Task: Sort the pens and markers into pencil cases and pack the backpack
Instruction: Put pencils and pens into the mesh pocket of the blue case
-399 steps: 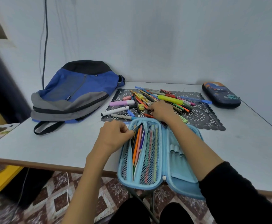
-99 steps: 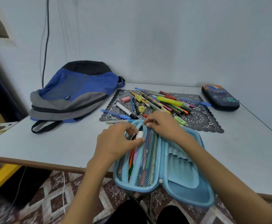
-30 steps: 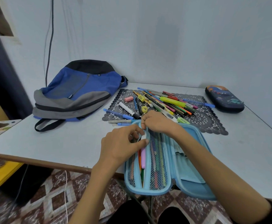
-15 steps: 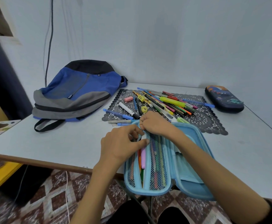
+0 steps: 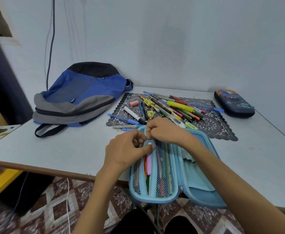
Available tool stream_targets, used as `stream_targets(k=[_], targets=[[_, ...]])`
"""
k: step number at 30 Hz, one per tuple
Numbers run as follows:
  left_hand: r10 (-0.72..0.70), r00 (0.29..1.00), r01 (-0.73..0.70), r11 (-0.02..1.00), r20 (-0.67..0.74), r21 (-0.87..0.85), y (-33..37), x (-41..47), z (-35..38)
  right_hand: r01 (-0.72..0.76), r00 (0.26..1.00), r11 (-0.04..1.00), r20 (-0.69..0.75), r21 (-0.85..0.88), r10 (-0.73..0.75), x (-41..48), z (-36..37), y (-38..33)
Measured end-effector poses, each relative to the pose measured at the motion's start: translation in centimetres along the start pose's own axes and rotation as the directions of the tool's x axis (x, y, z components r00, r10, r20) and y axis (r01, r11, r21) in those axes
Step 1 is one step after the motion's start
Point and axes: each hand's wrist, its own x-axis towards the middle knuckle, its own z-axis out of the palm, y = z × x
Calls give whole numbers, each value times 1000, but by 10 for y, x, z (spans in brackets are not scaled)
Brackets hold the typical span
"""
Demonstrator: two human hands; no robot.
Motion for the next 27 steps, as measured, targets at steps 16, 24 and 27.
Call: stream_targets(k=[16, 24, 27], targets=[[11, 1000, -11, 999, 1, -35, -8, 10, -2, -33, 992, 955, -124, -293, -4, -5, 1, -15], [35, 997, -32, 999, -62, 43, -6, 9, 4, -60, 989, 917, -145, -394, 2, -10, 11, -24], [29, 996, -23, 997, -85, 76, -5, 7, 6, -70, 987, 913, -159, -402, 5, -12, 13, -25]])
